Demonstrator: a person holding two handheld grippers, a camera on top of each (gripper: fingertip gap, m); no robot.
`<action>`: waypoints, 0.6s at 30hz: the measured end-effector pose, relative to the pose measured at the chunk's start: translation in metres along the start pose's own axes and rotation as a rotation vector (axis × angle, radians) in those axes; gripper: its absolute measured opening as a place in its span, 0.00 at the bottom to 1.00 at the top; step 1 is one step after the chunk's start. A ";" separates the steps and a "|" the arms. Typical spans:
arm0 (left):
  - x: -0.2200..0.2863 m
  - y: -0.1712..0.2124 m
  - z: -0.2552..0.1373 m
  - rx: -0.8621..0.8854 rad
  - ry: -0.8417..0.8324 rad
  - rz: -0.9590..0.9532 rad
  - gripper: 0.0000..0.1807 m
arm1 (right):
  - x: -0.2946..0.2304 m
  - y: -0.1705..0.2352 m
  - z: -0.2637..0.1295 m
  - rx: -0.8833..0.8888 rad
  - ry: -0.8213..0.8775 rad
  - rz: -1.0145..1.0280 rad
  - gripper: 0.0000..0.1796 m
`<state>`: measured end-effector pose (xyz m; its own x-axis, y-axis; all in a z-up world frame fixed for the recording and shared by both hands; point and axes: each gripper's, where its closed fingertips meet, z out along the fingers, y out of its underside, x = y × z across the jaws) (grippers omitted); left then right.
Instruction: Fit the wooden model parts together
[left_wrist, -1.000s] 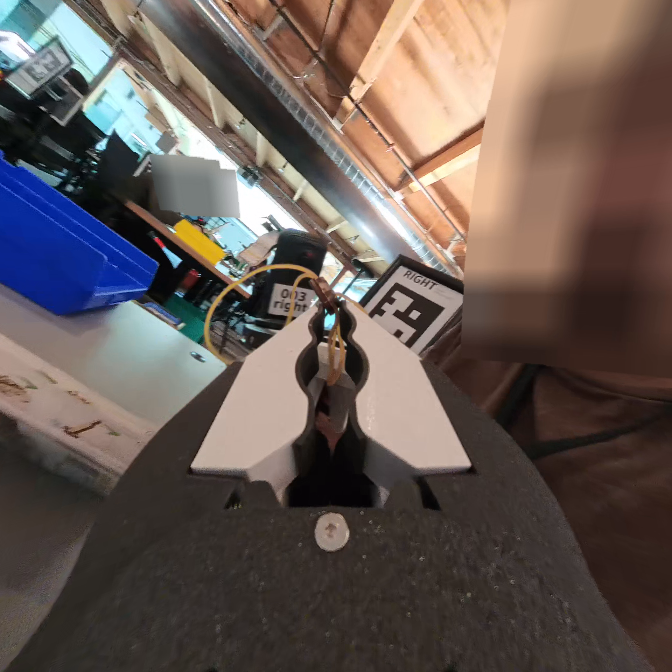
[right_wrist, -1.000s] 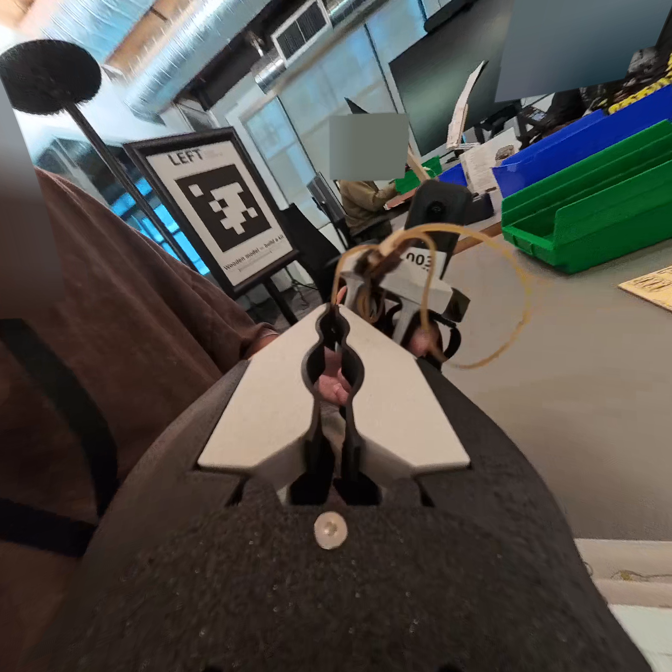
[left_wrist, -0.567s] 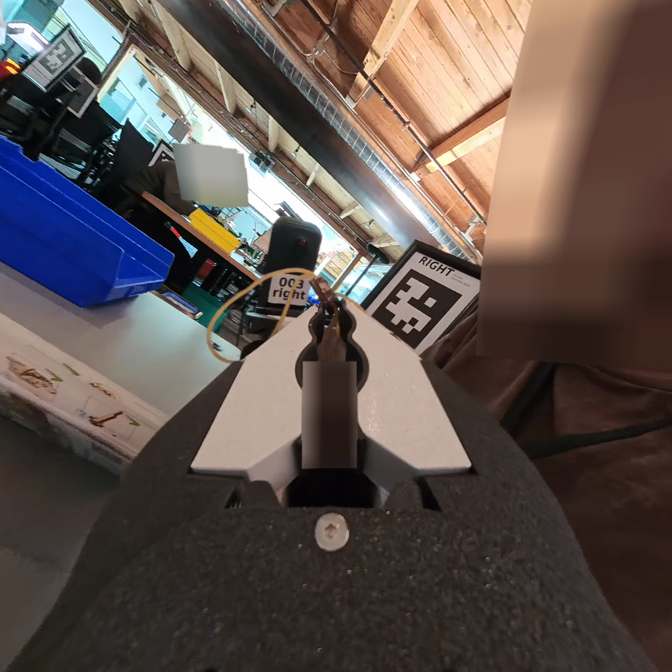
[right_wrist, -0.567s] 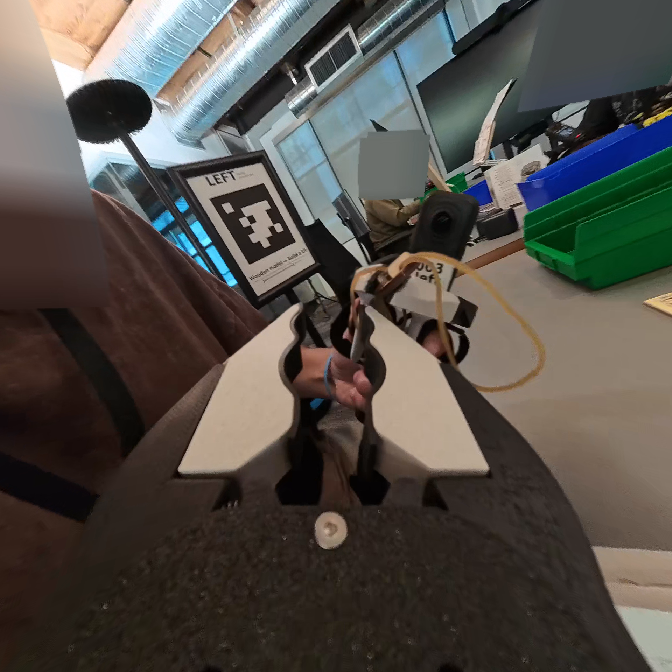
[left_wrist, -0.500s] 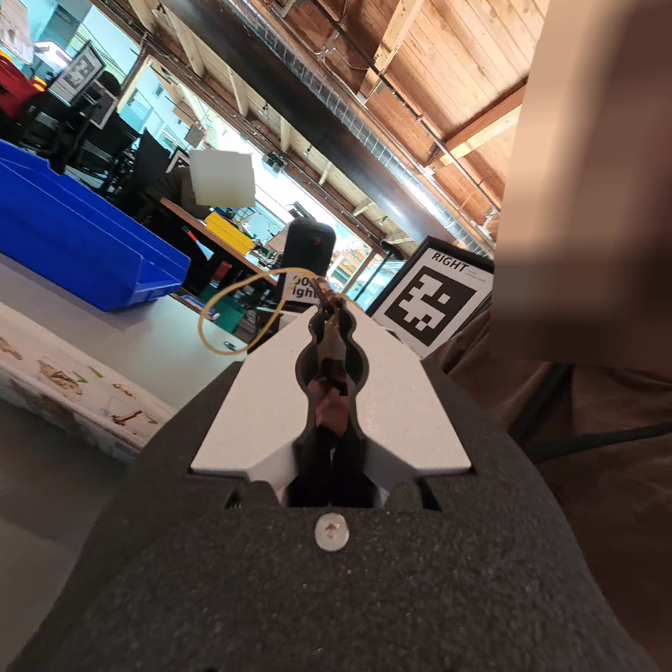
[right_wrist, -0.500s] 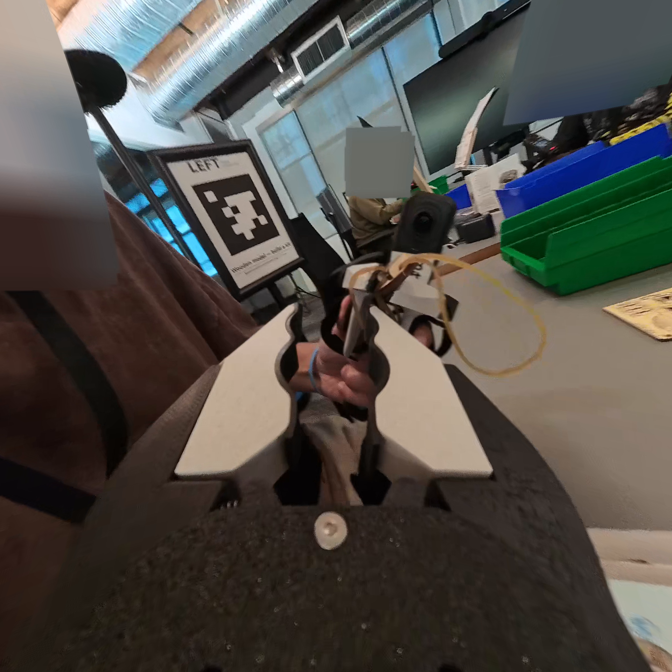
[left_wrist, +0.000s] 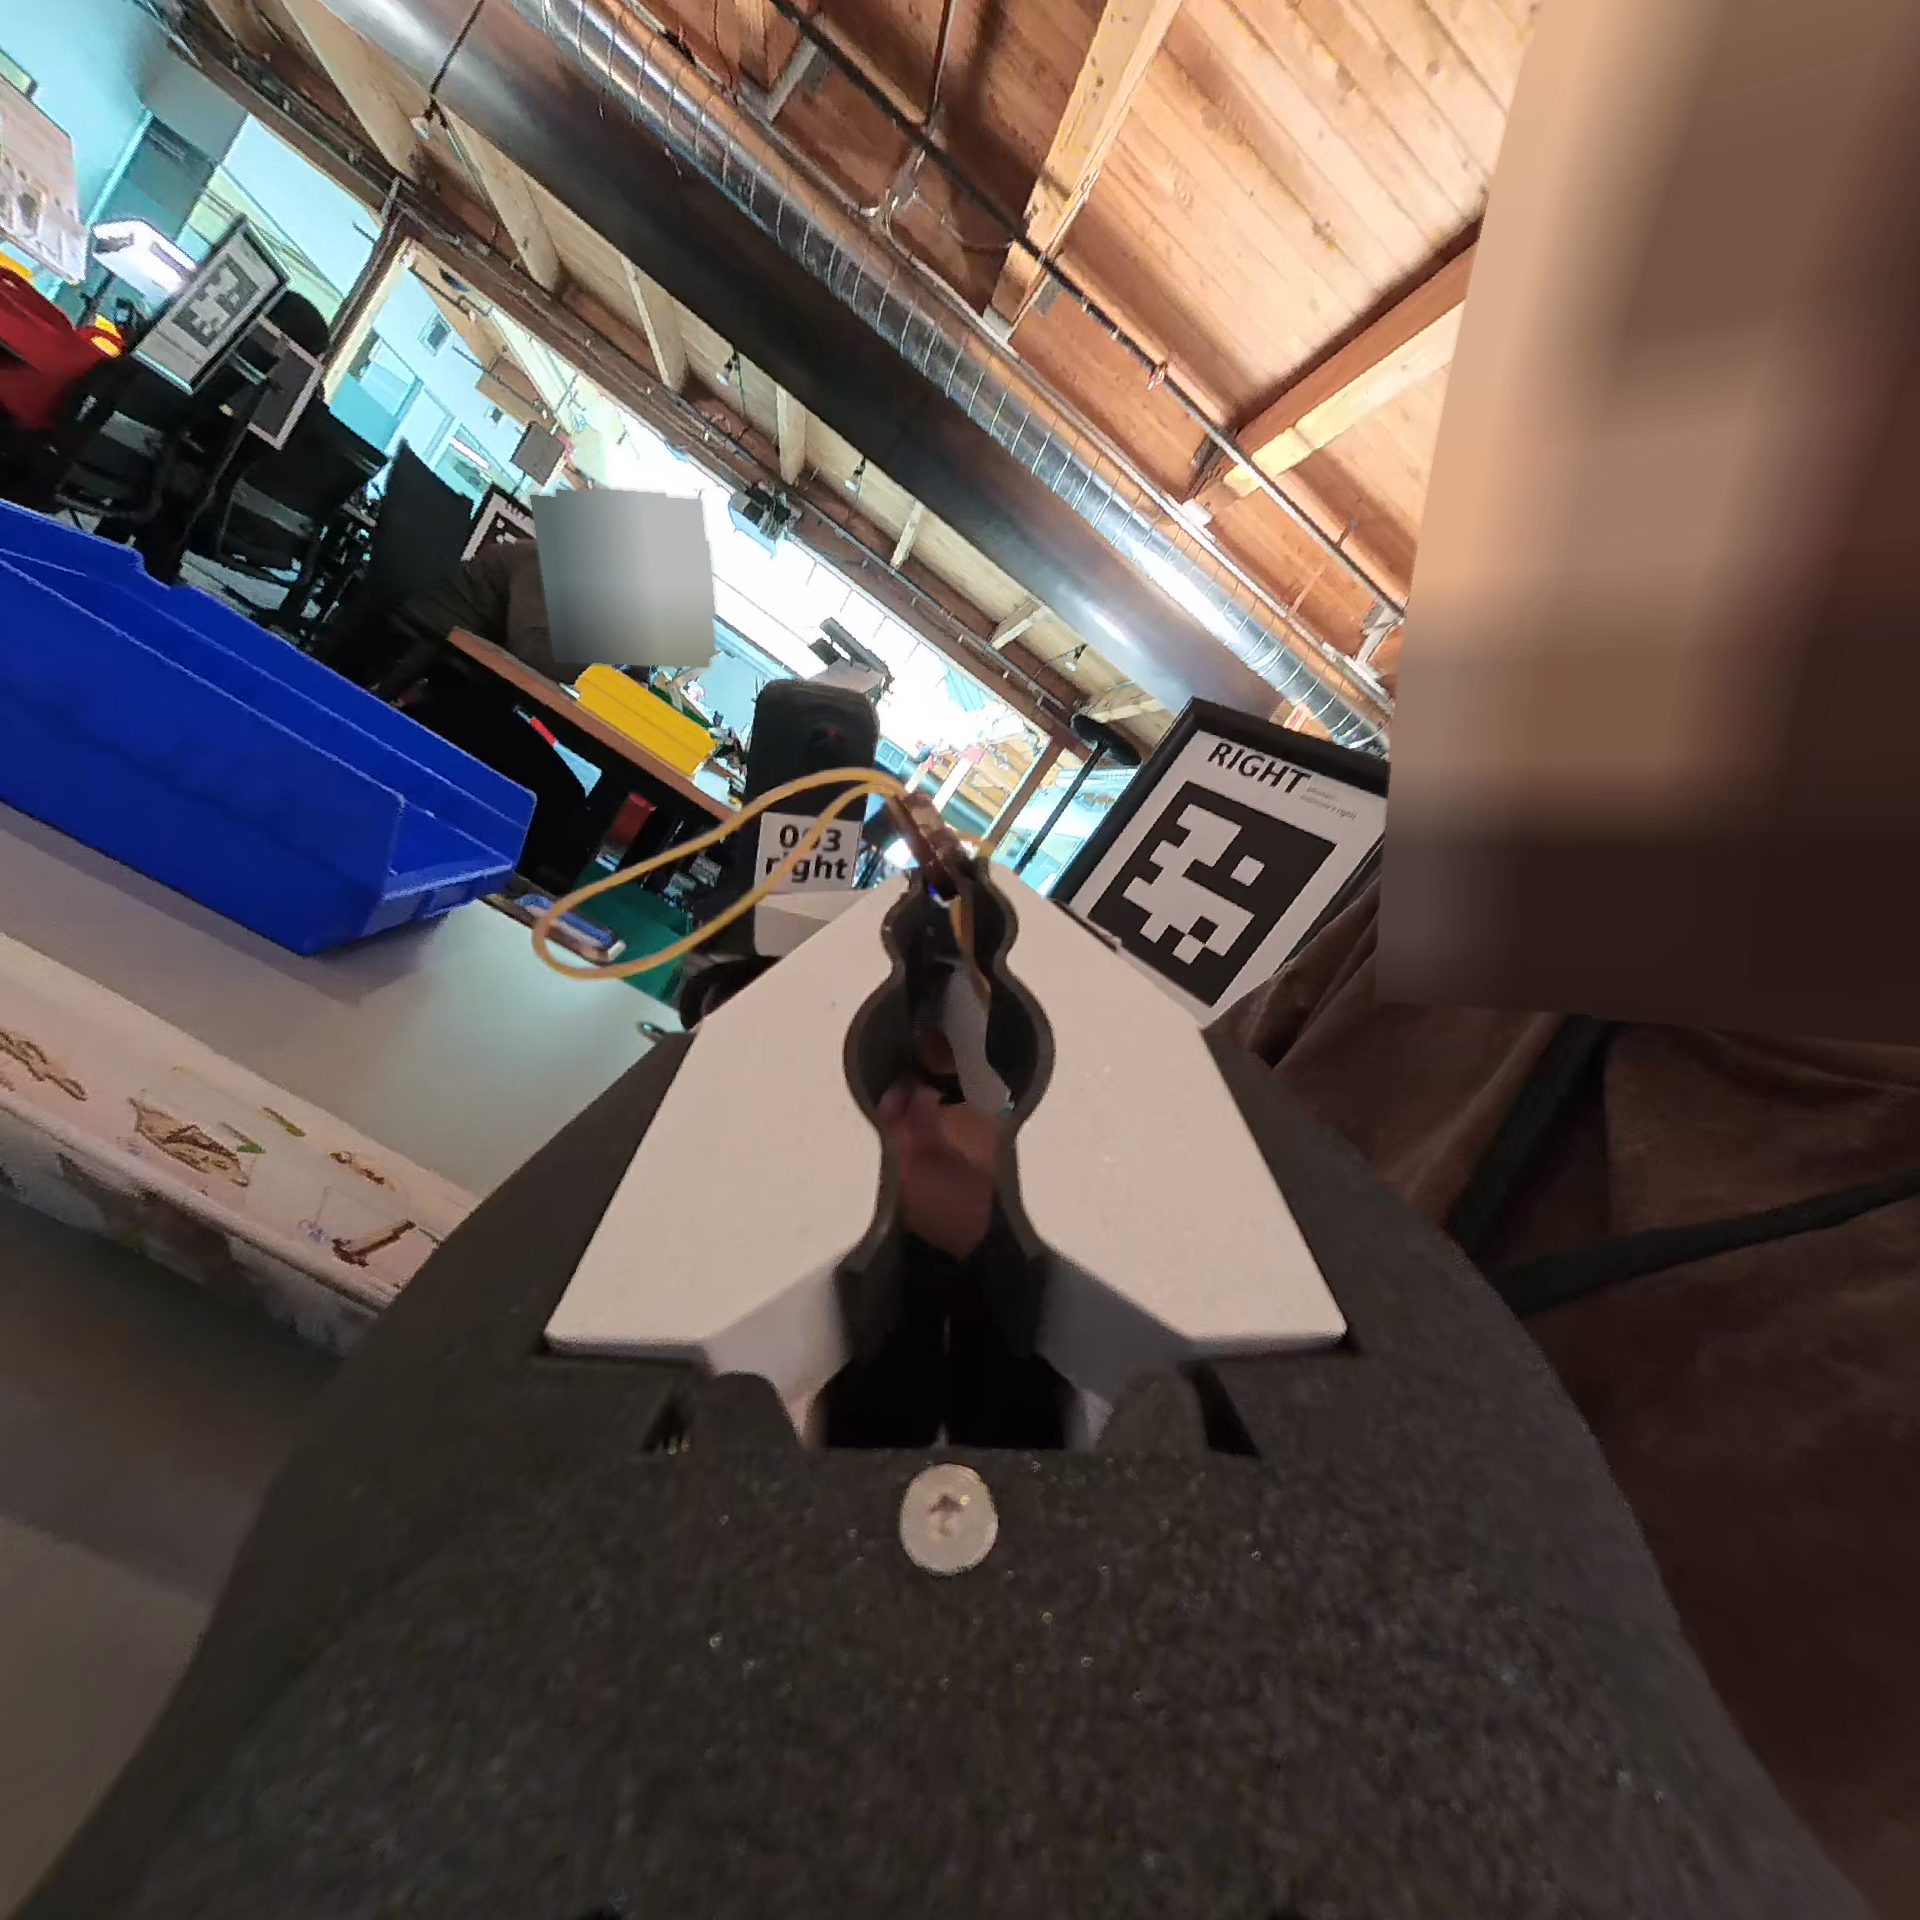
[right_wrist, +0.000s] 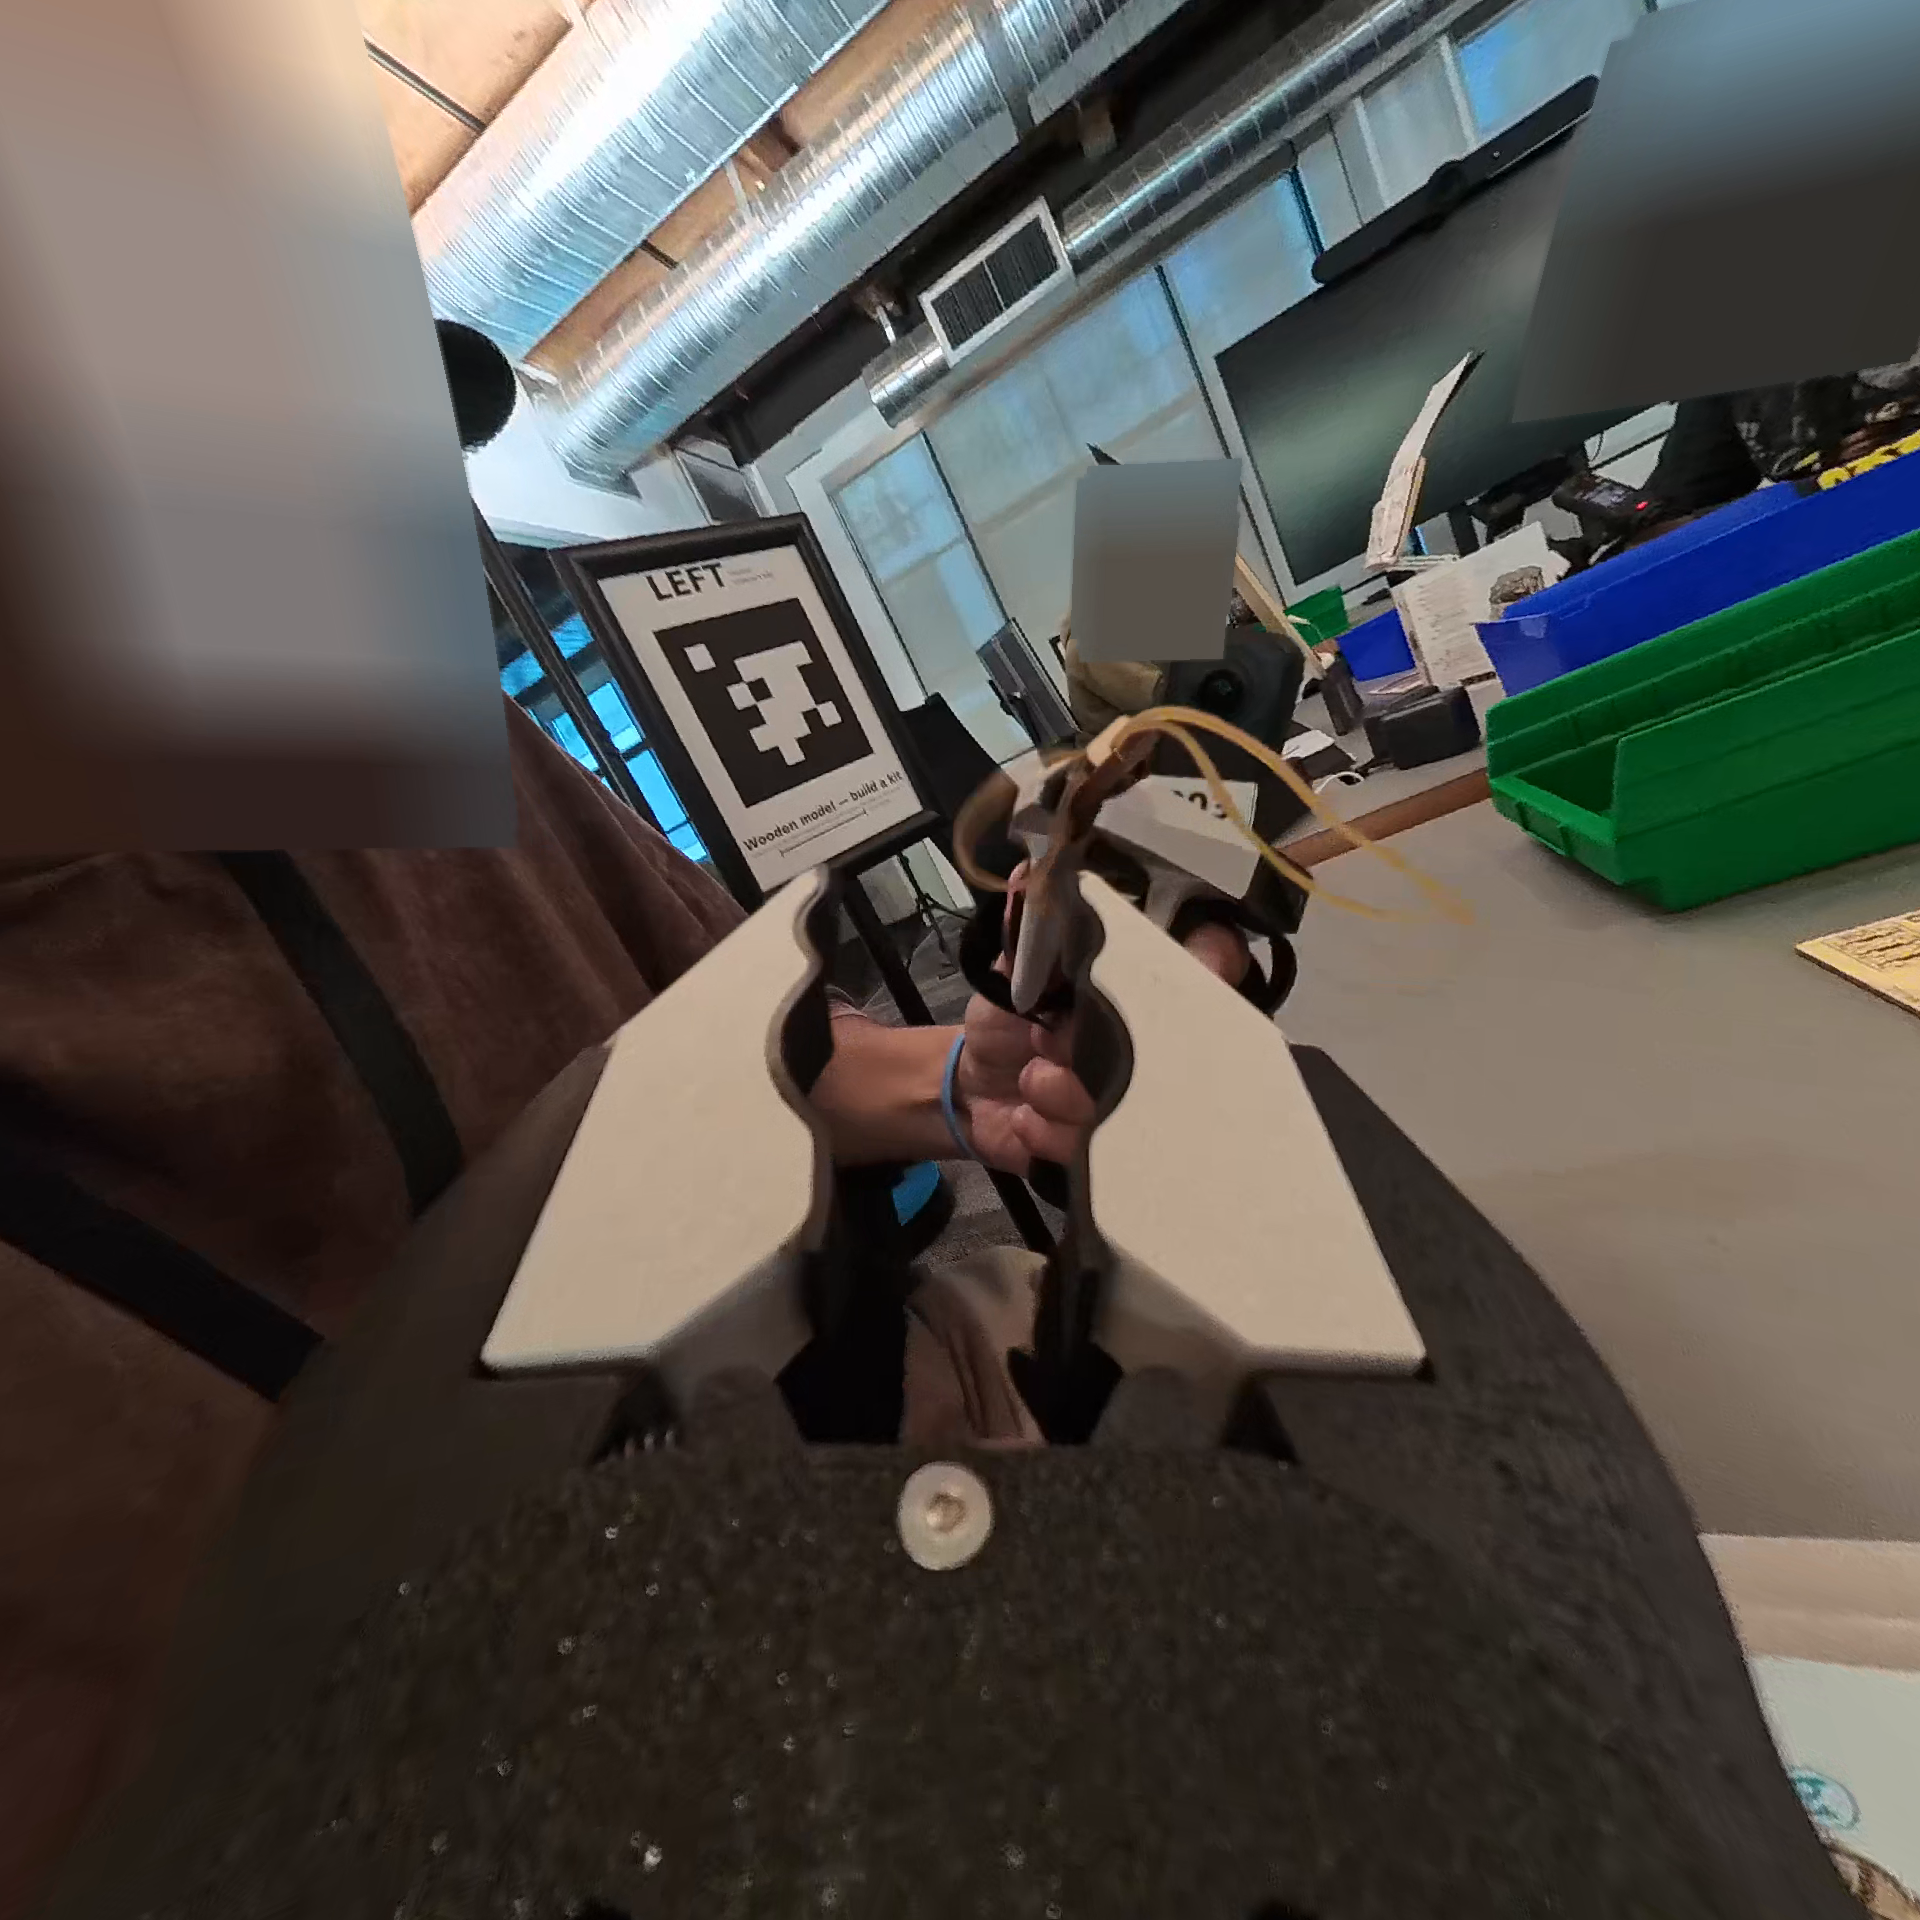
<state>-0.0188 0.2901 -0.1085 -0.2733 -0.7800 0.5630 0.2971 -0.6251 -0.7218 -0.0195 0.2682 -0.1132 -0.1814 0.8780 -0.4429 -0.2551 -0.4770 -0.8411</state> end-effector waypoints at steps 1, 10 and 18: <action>0.000 -0.002 -0.001 0.013 0.003 -0.005 0.03 | 0.001 -0.001 -0.001 0.004 0.000 0.007 0.23; -0.004 0.011 0.000 -0.112 -0.085 0.130 0.03 | 0.019 -0.020 -0.035 -0.100 0.210 -0.185 0.14; -0.016 0.051 0.007 -0.379 -0.203 0.373 0.03 | 0.044 -0.009 -0.037 -0.284 0.482 -0.529 0.14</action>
<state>0.0074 0.2710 -0.1515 -0.0201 -0.9595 0.2810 -0.0193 -0.2807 -0.9596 0.0102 0.3128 -0.1367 0.3474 0.9377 0.0085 0.0729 -0.0179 -0.9972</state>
